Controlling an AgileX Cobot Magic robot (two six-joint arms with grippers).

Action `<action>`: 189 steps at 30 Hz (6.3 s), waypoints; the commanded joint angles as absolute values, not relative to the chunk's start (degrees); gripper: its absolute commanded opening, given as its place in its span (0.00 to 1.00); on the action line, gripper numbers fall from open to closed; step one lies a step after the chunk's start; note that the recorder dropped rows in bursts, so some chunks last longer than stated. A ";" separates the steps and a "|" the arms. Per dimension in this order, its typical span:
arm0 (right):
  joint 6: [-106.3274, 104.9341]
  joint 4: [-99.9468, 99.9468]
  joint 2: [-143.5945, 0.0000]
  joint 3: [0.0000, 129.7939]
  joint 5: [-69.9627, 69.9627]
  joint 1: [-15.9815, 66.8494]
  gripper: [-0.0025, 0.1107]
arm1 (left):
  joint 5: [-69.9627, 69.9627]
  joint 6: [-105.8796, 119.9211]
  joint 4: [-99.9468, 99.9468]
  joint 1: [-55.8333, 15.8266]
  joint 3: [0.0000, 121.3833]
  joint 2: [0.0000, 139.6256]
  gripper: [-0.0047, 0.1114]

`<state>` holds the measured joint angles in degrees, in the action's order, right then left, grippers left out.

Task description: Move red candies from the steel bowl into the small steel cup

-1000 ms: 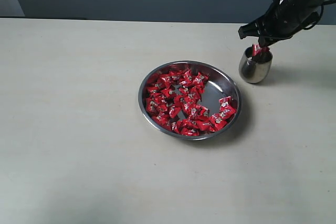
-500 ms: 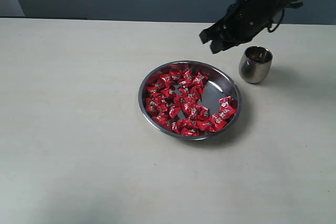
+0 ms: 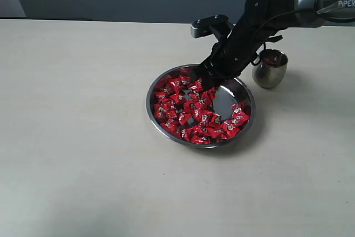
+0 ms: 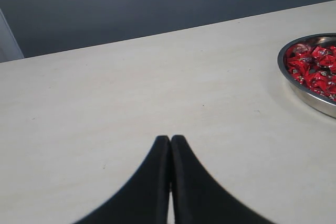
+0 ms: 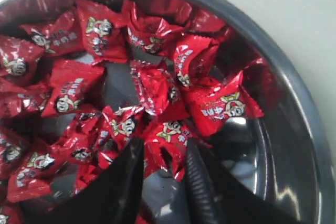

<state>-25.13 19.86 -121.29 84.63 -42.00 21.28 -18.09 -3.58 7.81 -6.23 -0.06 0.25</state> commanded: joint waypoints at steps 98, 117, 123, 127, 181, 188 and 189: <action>-34.24 23.70 -122.51 84.92 -61.38 22.39 0.32 | -17.77 -3.91 7.75 -6.40 0.00 0.00 0.04; -30.54 16.63 -122.51 84.92 -59.40 22.39 0.32 | -17.77 -3.91 7.75 -6.40 0.00 0.00 0.04; -29.75 12.32 -122.51 84.92 -59.03 22.39 0.32 | -17.77 -3.91 7.75 -6.40 0.00 0.00 0.04; -29.75 12.18 -122.51 84.92 -58.26 22.39 0.32 | -17.77 -3.91 7.75 -6.40 0.00 0.00 0.04; -23.33 6.51 -122.22 87.12 -61.96 22.39 0.30 | -17.77 -3.91 7.75 -6.40 0.00 0.00 0.04; -22.91 6.51 -122.55 87.12 -67.49 22.39 0.30 | -17.77 -3.91 7.75 -6.40 0.00 0.00 0.04; -22.91 6.51 -122.84 87.12 -67.49 22.39 0.30 | -17.77 -3.91 7.75 -6.40 0.00 0.00 0.04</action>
<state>-22.98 7.04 -122.97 86.82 -67.08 22.54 -18.09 -3.58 7.81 -6.23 -0.06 0.25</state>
